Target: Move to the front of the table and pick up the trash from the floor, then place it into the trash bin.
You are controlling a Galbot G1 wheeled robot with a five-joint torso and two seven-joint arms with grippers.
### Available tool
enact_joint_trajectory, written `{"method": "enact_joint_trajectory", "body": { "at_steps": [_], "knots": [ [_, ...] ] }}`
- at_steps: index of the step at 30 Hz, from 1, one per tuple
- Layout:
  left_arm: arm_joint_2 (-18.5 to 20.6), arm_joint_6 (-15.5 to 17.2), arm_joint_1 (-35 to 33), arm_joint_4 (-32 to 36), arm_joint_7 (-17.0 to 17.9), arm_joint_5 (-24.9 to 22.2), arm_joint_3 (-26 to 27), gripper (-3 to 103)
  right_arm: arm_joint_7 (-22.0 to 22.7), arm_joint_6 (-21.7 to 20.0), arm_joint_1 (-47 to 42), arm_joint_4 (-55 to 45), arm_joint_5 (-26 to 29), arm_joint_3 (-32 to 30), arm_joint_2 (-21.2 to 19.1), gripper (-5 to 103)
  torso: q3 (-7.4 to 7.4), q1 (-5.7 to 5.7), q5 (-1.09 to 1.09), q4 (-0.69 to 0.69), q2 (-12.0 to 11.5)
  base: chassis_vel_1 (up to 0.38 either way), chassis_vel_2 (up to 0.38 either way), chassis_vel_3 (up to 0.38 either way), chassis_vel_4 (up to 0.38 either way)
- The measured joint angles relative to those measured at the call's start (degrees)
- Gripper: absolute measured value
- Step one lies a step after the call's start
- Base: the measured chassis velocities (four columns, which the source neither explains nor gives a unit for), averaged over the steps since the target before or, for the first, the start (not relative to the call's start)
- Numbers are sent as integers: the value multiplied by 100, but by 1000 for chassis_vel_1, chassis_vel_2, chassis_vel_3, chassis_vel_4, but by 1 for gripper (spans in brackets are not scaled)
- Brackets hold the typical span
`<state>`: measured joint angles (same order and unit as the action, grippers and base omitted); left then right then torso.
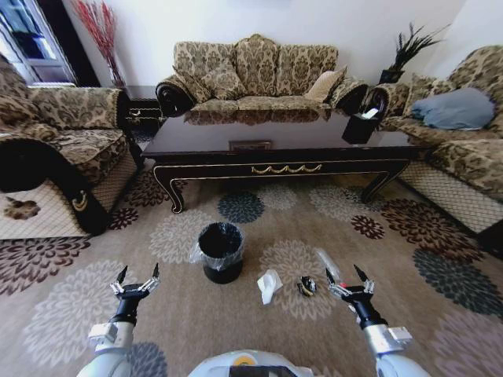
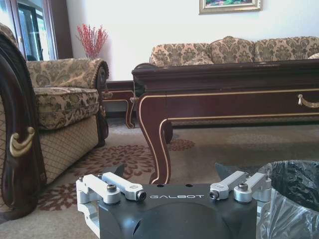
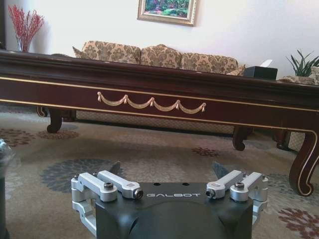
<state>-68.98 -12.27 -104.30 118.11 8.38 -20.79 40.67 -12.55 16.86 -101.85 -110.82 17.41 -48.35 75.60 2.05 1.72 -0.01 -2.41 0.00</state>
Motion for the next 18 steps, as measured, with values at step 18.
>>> {"method": "enact_joint_trajectory", "body": {
  "at_steps": [18],
  "knots": [
    [560, 1855, 1312, 438, 845, 142, -1109, 100, 43, 1, 127, 454, 32, 48, -168, 100, -1, -2, 2, 8, 0, -7, 5, 4, -5]
  ]
}}
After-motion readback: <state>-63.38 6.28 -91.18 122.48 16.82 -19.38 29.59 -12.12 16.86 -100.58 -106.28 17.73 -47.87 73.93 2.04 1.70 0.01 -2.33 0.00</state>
